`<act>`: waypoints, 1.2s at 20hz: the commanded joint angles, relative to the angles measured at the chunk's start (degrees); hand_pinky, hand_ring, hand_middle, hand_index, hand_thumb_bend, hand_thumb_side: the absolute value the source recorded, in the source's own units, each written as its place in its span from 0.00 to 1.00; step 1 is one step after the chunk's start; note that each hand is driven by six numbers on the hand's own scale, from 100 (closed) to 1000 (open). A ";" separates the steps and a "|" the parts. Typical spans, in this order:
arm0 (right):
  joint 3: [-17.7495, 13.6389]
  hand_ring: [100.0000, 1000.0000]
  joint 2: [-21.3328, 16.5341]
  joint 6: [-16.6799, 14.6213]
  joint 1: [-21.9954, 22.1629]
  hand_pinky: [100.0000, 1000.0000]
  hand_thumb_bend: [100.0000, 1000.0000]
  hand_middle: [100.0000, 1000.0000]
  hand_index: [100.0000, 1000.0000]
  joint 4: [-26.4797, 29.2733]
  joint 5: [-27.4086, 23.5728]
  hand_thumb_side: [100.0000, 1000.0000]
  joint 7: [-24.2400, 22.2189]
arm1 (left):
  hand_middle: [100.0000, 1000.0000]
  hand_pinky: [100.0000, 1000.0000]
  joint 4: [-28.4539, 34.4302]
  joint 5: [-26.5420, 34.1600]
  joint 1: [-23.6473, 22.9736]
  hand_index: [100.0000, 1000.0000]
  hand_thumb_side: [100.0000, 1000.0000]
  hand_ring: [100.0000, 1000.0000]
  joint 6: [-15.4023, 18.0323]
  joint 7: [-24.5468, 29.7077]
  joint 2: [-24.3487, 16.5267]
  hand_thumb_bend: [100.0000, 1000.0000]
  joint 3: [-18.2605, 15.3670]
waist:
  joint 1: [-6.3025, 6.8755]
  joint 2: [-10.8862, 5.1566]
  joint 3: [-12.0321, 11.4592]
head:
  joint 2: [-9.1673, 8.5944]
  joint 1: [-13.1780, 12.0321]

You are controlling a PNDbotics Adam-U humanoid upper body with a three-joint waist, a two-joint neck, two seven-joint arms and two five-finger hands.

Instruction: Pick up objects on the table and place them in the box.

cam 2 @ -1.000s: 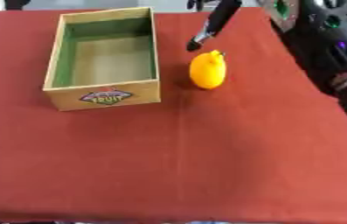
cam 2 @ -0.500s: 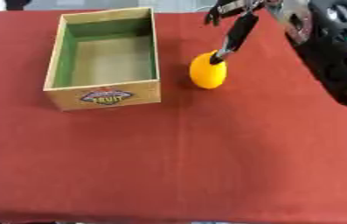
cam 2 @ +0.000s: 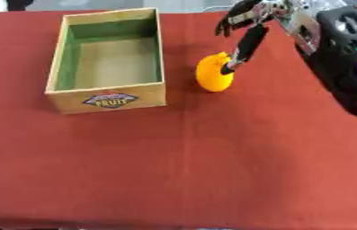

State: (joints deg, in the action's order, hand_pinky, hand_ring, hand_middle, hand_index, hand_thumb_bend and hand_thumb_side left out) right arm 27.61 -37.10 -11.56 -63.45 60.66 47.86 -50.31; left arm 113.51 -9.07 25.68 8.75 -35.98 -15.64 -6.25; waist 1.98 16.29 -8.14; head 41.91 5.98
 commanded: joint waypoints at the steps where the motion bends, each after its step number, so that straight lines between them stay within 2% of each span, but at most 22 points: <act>1: -0.04 0.90 -0.78 0.31 -0.74 0.83 0.49 0.81 1.00 -0.39 0.38 0.57 1.01 | 0.58 0.51 1.08 0.28 0.78 0.74 0.85 0.51 0.14 0.07 -1.12 0.01 -0.23 | 0.02 -0.90 -0.12 | -0.68 0.07; 8: 0.66 0.88 0.22 0.53 -0.10 0.80 0.51 0.76 1.00 -1.69 1.10 0.57 3.07 | 0.58 0.51 1.08 0.40 0.84 0.73 0.85 0.51 0.14 0.11 -0.97 0.01 -0.22 | 0.07 -0.51 -0.39 | -0.78 0.16; 12: 0.77 0.86 0.32 0.46 0.18 0.78 0.51 0.71 0.93 -1.92 1.62 0.57 3.63 | 0.58 0.51 1.08 0.42 0.87 0.73 0.85 0.51 0.12 0.17 -0.95 0.01 -0.23 | 0.04 -0.40 -0.40 | -0.84 0.15; 16: 0.90 0.83 0.29 0.64 0.37 0.76 0.52 0.62 0.85 -1.62 1.97 0.56 4.63 | 0.58 0.51 1.08 0.45 0.87 0.73 0.85 0.51 0.03 0.30 -0.92 0.01 -0.22 | 0.04 -0.34 -0.35 | -0.86 0.13; 17: 0.96 0.82 0.27 0.71 0.40 0.75 0.50 0.56 0.79 -1.49 2.01 0.55 4.92 | 0.58 0.51 1.08 0.46 0.87 0.73 0.85 0.51 0.02 0.32 -0.92 0.01 -0.23 | 0.05 -0.32 -0.35 | -0.86 0.15; 18: 1.03 0.82 0.26 0.79 0.43 0.75 0.50 0.55 0.79 -1.33 2.03 0.54 5.23 | 0.58 0.51 1.08 0.47 0.88 0.73 0.85 0.51 0.02 0.34 -0.92 0.01 -0.23 | 0.06 -0.31 -0.34 | -0.86 0.16; 19: 1.09 0.80 0.24 0.94 0.45 0.73 0.49 0.50 0.74 -1.21 2.03 0.53 5.49 | 0.58 0.51 1.08 0.48 0.86 0.73 0.85 0.51 0.01 0.36 -0.91 0.01 -0.23 | 0.06 -0.29 -0.34 | -0.82 0.17; 22: 1.19 0.78 0.16 1.64 0.50 0.72 0.45 0.45 0.69 -0.82 1.96 0.51 6.28 | 0.58 0.51 1.08 0.50 0.87 0.73 0.85 0.51 0.00 0.38 -0.90 0.01 -0.25 | 0.08 -0.26 -0.30 | -0.76 0.19; 24: 1.22 0.75 0.05 2.16 0.54 0.71 0.38 0.42 0.65 -0.38 1.77 0.47 6.96 | 0.58 0.51 1.08 0.51 0.88 0.73 0.85 0.51 0.00 0.40 -0.90 0.01 -0.24 | 0.08 -0.24 -0.27 | -0.78 0.20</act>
State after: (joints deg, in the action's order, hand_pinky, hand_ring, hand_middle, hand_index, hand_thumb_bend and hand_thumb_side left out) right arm 29.05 -35.96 -9.70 -61.98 59.13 49.31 -43.93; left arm 113.51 -8.60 25.76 8.61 -35.82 -15.62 -6.25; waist 2.02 16.99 -8.43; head 41.65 6.15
